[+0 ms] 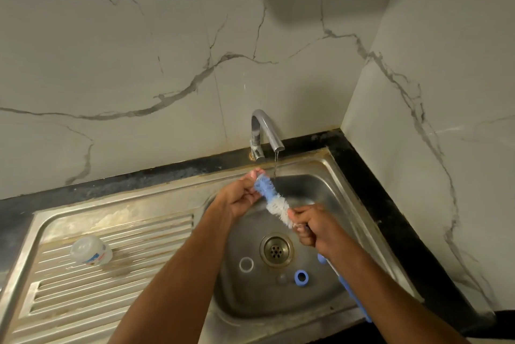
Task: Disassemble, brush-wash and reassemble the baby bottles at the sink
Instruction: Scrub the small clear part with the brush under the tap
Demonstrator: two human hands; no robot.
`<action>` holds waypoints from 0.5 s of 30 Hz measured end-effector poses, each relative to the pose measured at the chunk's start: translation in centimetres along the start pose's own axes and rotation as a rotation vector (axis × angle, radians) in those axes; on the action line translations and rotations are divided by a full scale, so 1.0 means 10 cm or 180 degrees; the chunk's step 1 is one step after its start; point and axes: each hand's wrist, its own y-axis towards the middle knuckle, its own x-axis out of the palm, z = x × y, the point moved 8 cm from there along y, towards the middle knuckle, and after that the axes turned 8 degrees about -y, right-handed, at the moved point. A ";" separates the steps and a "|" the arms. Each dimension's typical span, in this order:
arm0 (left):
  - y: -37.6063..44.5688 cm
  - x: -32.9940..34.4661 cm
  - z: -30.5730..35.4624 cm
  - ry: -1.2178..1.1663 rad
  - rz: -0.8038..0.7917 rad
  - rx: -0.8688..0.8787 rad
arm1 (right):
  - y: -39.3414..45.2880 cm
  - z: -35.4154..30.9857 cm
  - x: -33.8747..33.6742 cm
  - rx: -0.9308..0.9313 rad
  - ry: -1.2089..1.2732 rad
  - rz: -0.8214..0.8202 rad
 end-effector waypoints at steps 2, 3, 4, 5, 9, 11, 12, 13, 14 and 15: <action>0.00 -0.07 -0.01 0.0397 0.0179 -0.0036 | -0.04 -0.11 -0.09 -0.0555 -0.1032 0.0456; 0.01 -0.14 -0.02 0.0677 0.0394 -0.0068 | -0.10 -0.22 -0.12 -0.1034 -0.1938 0.0820; 0.02 -0.20 -0.03 0.0842 0.0537 -0.0126 | -0.17 -0.31 -0.07 -0.1484 -0.2953 0.1128; 0.04 -0.23 -0.05 0.0876 0.0580 -0.0178 | -0.26 -0.36 -0.01 -0.1787 -0.3852 0.1367; 0.03 -0.13 -0.05 0.0775 0.0526 -0.0100 | -0.36 -0.30 0.23 -0.2381 -0.4978 0.1524; -0.01 -0.08 -0.01 0.0786 0.0494 0.0084 | -0.26 -0.34 0.18 -0.1958 -0.3844 0.1198; -0.02 -0.07 0.01 0.0677 0.0505 0.0149 | -0.16 -0.33 0.11 -0.1558 -0.2995 0.0920; -0.03 -0.09 0.02 0.0558 0.0500 0.0169 | -0.10 -0.30 0.05 -0.1078 -0.2028 0.0621; -0.04 -0.09 0.03 0.0391 0.0443 0.0153 | -0.07 -0.23 0.04 -0.0575 -0.1149 0.0305; -0.06 -0.08 0.03 0.0249 0.0354 0.0118 | -0.07 -0.17 0.05 -0.0173 -0.0479 0.0045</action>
